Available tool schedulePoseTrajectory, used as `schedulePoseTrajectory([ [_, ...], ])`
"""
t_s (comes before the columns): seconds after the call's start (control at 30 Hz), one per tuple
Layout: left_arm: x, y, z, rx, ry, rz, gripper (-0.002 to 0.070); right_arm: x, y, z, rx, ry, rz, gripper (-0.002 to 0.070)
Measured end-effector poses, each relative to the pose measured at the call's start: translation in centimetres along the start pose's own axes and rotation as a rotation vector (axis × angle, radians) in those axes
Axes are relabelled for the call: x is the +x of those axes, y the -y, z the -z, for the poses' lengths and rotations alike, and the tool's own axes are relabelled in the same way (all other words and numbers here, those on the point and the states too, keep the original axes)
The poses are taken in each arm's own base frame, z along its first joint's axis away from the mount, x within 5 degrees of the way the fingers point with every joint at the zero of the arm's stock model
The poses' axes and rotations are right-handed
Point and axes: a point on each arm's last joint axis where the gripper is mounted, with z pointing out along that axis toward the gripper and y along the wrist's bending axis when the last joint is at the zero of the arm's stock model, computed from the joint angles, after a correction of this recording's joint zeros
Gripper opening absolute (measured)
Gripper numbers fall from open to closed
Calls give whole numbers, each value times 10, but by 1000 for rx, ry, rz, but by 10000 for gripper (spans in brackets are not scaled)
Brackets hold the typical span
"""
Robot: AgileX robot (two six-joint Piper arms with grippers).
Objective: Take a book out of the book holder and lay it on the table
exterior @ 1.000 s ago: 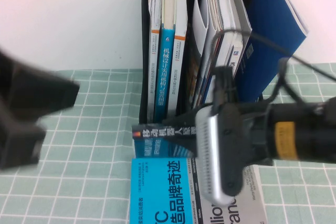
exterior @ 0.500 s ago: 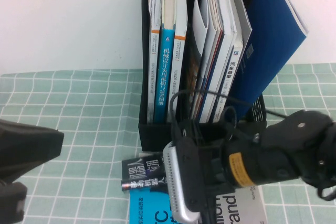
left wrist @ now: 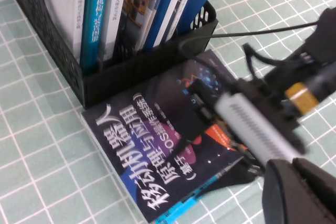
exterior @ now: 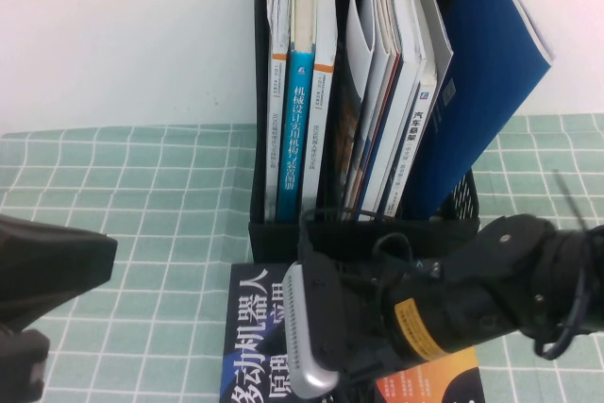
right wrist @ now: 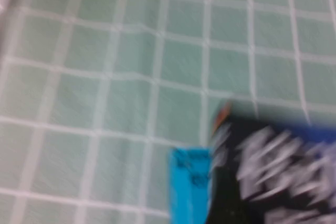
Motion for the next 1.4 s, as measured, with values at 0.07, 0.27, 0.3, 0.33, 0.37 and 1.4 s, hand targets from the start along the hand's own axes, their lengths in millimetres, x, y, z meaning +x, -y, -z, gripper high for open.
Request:
schedulePoseTrajectory([
  [0.07,0,0,0,0,0,-10,-3,-11,-6,9,-33,49,15,438],
  [0.27,0,-1,7,6,35,-79,-3,-48,-18,53,19,163,136,282],
  [0.3,0,-2,11,2,61,-101,-3,-56,-19,65,74,175,172,223],
  [0.33,-1,-4,15,-10,95,-124,-3,-64,-19,78,146,184,210,157],
  [0.37,-1,-7,19,-34,126,-148,-2,-72,-20,93,221,198,243,111],
  [1.4,110,-43,-28,26,543,-369,-3,43,-157,232,781,129,-244,-2],
])
